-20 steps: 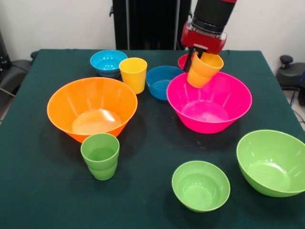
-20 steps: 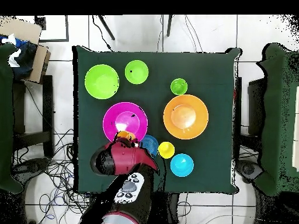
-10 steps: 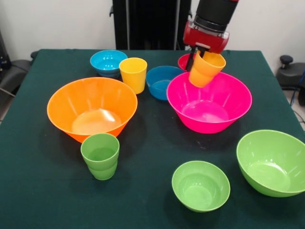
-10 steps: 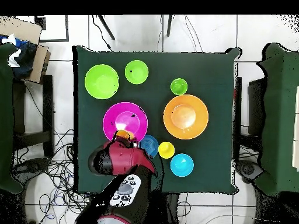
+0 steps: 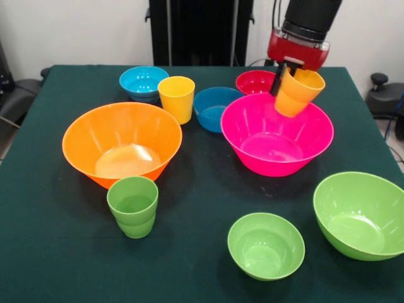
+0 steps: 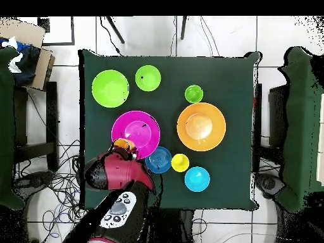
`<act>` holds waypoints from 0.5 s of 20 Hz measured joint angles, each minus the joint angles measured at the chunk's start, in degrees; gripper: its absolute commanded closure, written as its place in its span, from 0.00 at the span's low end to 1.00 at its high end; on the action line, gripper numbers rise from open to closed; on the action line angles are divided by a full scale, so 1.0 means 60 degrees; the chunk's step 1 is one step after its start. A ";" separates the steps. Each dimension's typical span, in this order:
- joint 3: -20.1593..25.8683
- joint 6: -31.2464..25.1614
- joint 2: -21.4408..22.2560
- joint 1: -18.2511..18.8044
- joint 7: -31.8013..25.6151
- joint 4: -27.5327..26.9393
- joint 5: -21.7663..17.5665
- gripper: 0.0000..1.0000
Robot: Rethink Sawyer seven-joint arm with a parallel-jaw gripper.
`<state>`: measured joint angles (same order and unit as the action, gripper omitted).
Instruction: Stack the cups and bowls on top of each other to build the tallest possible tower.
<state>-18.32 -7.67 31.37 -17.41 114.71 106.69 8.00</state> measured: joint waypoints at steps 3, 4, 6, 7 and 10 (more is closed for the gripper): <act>-0.0040 0.0000 -0.0060 -0.0170 0.0000 -0.0061 0.0235 1.00; -0.0058 -0.0002 -0.0085 -0.0214 0.0000 -0.0076 0.0306 1.00; -0.0109 -0.0002 -0.0154 -0.0306 0.0000 -0.0108 0.0468 1.00; -0.0144 -0.0002 -0.0199 -0.0344 0.0000 -0.0121 0.0553 1.00; -0.0273 -0.0002 -0.0310 -0.0392 0.0000 -0.0156 0.0720 1.00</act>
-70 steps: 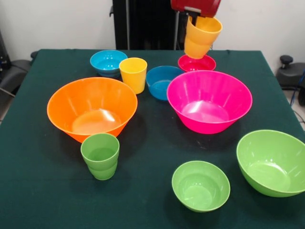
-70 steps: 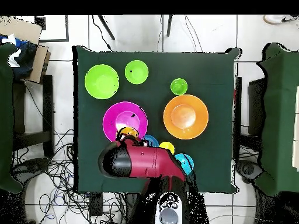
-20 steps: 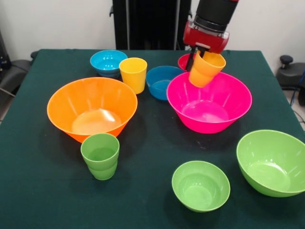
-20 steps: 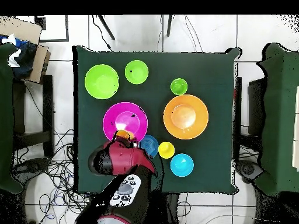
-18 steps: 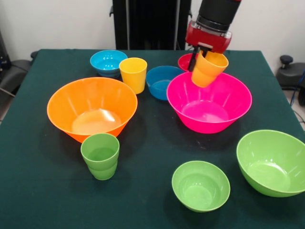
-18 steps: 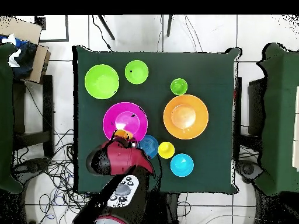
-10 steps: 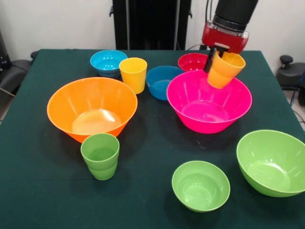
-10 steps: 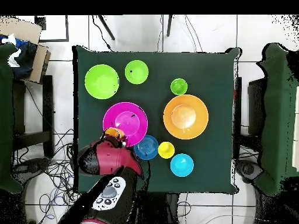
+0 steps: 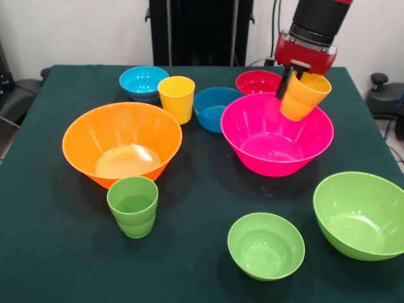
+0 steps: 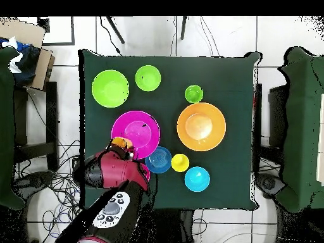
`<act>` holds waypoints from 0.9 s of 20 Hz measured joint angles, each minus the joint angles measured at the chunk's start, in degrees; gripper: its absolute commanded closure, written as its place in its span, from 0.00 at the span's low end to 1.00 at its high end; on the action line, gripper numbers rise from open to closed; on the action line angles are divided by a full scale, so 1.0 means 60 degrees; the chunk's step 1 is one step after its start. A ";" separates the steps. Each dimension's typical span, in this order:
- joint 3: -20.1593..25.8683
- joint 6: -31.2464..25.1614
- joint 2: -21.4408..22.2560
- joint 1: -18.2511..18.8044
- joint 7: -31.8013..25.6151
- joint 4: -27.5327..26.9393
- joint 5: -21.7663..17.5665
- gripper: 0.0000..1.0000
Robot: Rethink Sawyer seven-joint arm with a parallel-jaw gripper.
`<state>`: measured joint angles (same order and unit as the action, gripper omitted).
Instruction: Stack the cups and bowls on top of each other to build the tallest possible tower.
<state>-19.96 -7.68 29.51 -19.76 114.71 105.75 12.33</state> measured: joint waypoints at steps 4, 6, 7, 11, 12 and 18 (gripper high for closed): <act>-0.0212 0.0000 -0.0188 -0.0019 0.0000 -0.0083 0.0247 1.00; -0.0250 0.0002 -0.0239 -0.0019 0.0000 -0.0113 0.0296 1.00; -0.0272 0.0000 -0.0274 -0.0020 0.0000 -0.0131 0.0326 1.00; -0.0335 0.0000 -0.0433 -0.0018 0.0000 -0.0175 0.0478 1.00; -0.0335 0.0000 -0.0492 -0.0008 0.0000 -0.0178 0.0513 1.00; -0.0335 0.0000 -0.0716 0.0246 0.0000 -0.0239 0.0509 1.00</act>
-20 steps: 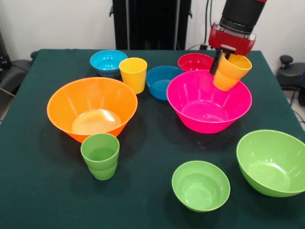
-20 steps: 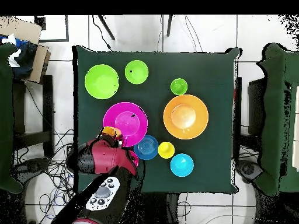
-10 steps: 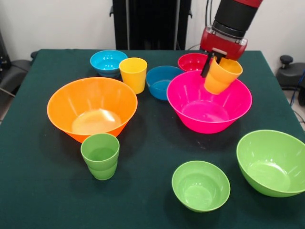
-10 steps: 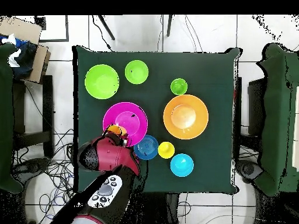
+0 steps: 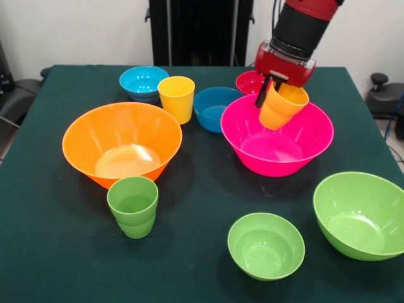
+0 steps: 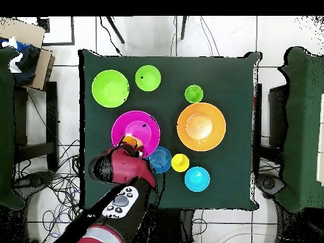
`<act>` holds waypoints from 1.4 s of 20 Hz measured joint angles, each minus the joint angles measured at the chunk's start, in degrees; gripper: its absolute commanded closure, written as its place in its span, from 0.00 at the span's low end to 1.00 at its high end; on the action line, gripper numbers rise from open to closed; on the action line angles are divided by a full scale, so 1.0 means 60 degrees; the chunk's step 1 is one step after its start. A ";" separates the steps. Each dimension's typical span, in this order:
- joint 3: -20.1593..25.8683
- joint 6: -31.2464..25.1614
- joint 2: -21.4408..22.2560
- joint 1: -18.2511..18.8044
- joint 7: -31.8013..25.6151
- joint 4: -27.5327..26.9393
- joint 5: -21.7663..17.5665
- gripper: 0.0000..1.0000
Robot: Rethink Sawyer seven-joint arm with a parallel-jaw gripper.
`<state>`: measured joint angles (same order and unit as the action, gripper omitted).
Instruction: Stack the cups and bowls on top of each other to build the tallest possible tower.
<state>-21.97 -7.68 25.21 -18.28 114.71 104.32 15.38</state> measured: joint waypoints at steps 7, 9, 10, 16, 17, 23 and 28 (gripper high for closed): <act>-0.0001 0.0002 -0.0278 0.0347 0.0000 -0.0225 0.0002 1.00; 0.0000 0.0002 -0.0327 0.0381 0.0000 -0.0281 0.0002 1.00; 0.0000 0.0002 -0.0379 0.0390 0.0000 -0.0356 0.0002 1.00; 0.0000 0.0002 -0.0467 0.0368 0.0000 -0.0556 0.0002 1.00; 0.0000 0.0000 -0.0473 0.0356 0.0000 -0.0616 0.0000 1.00; -0.0060 0.0000 -0.0524 0.0238 0.0000 -0.0825 0.0004 1.00; -0.0255 -0.0001 -0.0700 -0.0027 0.0000 -0.1187 0.0071 1.00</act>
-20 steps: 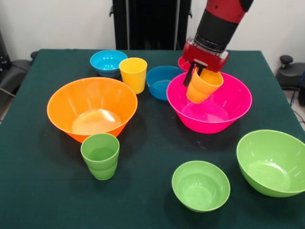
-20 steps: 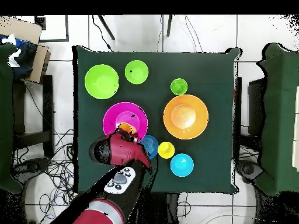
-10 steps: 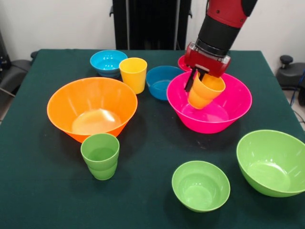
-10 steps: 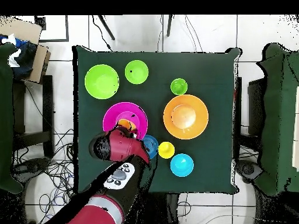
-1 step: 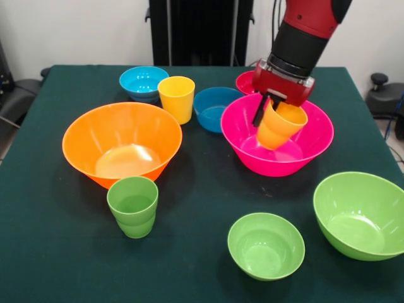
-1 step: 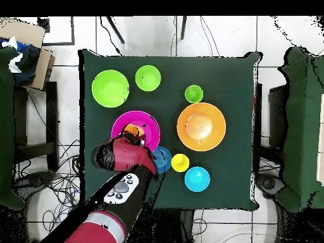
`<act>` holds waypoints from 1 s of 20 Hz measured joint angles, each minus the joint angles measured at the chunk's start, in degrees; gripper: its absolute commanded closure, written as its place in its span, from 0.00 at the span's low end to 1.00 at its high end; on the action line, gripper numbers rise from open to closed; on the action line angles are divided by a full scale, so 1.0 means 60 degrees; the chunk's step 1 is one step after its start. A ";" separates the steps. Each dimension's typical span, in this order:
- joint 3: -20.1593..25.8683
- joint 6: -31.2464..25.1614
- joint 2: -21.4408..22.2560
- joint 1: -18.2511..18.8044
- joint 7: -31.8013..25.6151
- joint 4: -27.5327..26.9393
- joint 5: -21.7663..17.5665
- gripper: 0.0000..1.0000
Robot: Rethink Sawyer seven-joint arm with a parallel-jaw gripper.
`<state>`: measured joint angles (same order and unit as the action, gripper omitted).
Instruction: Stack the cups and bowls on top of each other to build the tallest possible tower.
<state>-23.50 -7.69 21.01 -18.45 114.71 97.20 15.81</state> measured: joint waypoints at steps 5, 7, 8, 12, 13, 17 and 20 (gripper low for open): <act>-0.0159 -0.0001 -0.0157 -0.0151 0.0000 -0.0328 0.0075 1.00; -0.0249 -0.0001 -0.0278 -0.0176 0.0000 -0.0545 0.0140 1.00; -0.0267 -0.0001 -0.0304 -0.0177 0.0000 -0.0584 0.0150 1.00; -0.0357 -0.0005 -0.0412 -0.0177 0.0000 -0.0748 0.0223 1.00; -0.0377 -0.0005 -0.0436 -0.0177 0.0000 -0.0781 0.0243 1.00; -0.0446 -0.0005 -0.0504 -0.0181 0.0000 -0.0879 0.0335 1.00; -0.0475 -0.0005 -0.0505 -0.0189 0.0000 -0.0883 0.0341 1.00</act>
<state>-26.35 -7.72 17.98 -19.58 114.71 91.90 17.85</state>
